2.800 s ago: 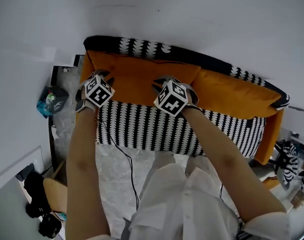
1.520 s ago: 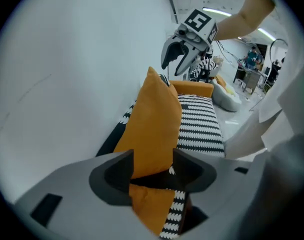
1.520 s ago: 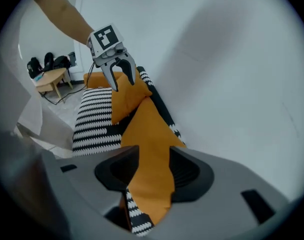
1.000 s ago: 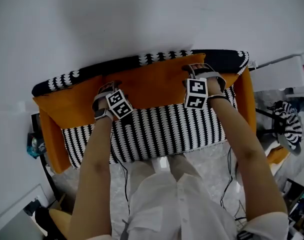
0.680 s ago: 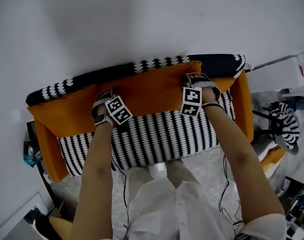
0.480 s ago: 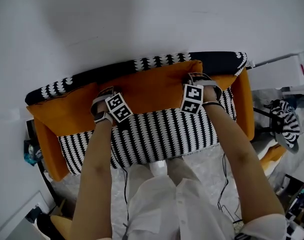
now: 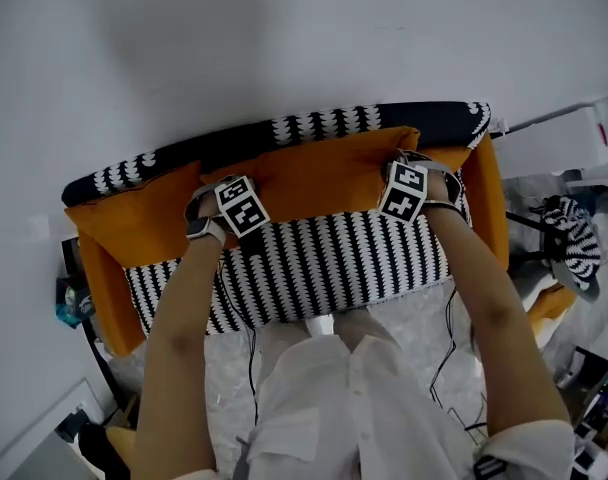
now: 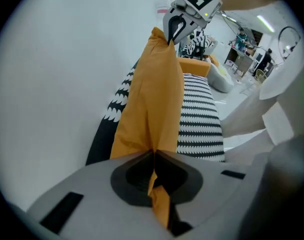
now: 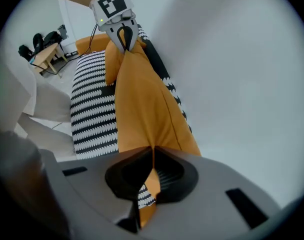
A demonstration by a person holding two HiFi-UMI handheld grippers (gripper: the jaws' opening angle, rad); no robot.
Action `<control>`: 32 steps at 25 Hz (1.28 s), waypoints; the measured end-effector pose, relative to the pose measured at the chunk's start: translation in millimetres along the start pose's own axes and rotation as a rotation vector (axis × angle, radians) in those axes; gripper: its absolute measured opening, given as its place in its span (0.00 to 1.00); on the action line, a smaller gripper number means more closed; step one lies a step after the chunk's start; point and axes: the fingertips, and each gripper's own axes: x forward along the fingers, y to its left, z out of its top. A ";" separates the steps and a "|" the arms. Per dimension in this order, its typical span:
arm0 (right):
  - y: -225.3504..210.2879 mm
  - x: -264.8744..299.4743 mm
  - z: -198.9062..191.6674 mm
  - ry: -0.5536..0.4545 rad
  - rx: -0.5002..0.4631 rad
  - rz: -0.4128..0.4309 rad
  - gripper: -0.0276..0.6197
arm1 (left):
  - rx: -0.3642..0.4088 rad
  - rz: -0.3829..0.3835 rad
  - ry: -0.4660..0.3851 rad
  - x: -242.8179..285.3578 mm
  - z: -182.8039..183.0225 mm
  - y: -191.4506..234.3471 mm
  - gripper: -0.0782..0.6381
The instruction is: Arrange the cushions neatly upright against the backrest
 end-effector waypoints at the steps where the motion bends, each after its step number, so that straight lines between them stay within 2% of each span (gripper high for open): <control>1: 1.4 -5.1 -0.3 -0.007 -0.001 0.004 0.07 | 0.004 -0.012 0.015 -8.3 0.9 -2.0 0.14; 7: 14.8 -31.3 -1.3 -0.050 0.028 0.039 0.07 | 0.002 -0.029 0.042 -55.7 5.2 -17.8 0.14; 11: 27.4 -27.3 6.5 -0.079 0.021 0.058 0.07 | -0.009 -0.046 0.072 -67.1 -6.7 -27.9 0.14; 15: 36.5 -6.3 18.6 -0.091 0.020 0.068 0.07 | -0.049 -0.041 0.104 -58.9 -24.4 -24.3 0.14; 19: 39.1 20.1 16.8 -0.072 0.033 0.060 0.07 | -0.100 -0.055 0.086 -43.6 -27.4 -17.7 0.14; 22: 27.1 37.1 9.1 -0.057 0.092 0.046 0.08 | -0.090 -0.035 0.074 -32.1 -18.1 -6.1 0.14; 28: 3.2 57.0 -9.4 -0.004 0.111 0.010 0.07 | -0.046 -0.037 0.065 -10.6 2.1 1.6 0.14; 32: -7.1 68.0 -12.3 0.015 0.133 0.021 0.11 | -0.060 -0.012 0.077 -0.8 5.7 12.1 0.14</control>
